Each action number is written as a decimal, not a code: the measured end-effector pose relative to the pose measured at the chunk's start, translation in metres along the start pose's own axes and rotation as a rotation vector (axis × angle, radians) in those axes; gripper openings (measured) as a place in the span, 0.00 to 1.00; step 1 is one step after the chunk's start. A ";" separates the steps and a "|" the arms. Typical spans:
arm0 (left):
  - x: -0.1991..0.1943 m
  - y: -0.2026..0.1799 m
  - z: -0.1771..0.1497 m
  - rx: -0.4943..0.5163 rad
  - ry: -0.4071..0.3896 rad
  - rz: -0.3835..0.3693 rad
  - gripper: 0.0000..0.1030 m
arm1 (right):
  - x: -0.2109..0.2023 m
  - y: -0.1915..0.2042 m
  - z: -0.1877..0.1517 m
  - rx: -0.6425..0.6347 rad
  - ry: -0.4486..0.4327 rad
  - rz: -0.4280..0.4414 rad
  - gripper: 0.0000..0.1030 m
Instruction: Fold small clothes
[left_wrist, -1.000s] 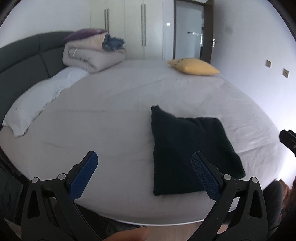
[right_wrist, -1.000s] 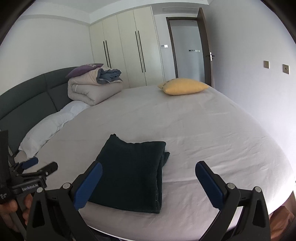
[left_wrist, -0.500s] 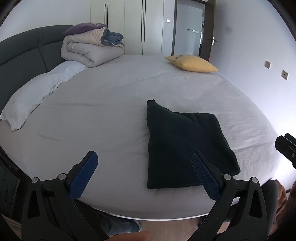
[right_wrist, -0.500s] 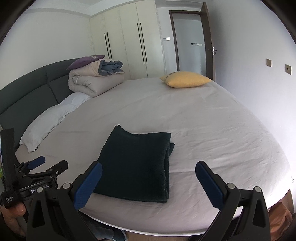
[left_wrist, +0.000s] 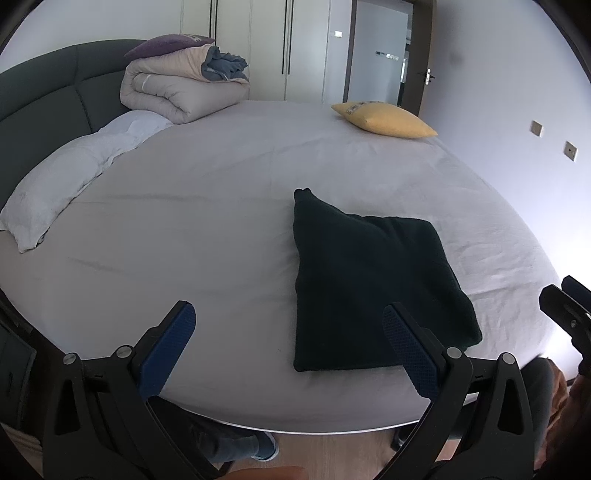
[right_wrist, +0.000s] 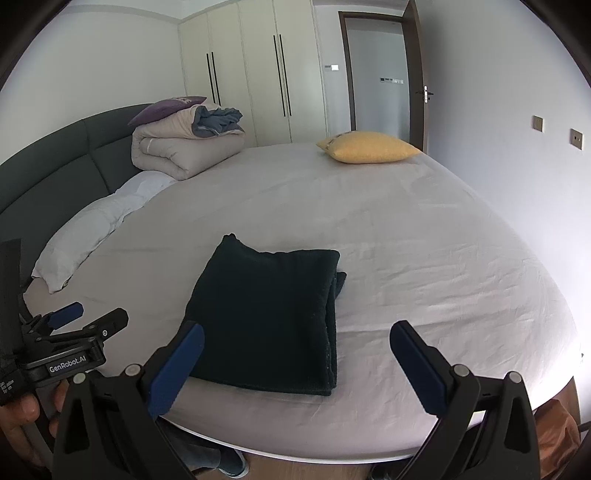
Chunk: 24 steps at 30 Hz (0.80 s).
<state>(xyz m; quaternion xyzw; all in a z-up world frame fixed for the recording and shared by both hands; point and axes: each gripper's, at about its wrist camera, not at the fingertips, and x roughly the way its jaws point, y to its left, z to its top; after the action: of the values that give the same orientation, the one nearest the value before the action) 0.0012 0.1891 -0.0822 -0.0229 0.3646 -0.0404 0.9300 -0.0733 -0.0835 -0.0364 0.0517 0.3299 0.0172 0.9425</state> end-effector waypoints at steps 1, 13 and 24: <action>0.000 0.000 0.000 0.002 0.001 -0.001 1.00 | 0.000 -0.001 0.000 0.002 0.001 -0.001 1.00; 0.004 -0.001 -0.003 0.010 0.010 -0.006 1.00 | 0.002 -0.002 -0.001 0.006 0.007 -0.005 1.00; 0.006 0.001 -0.004 0.016 0.013 -0.010 1.00 | 0.005 -0.005 -0.002 0.011 0.014 -0.005 1.00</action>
<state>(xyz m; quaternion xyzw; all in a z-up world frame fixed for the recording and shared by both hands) 0.0029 0.1892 -0.0891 -0.0171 0.3703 -0.0481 0.9275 -0.0713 -0.0879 -0.0417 0.0559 0.3368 0.0134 0.9398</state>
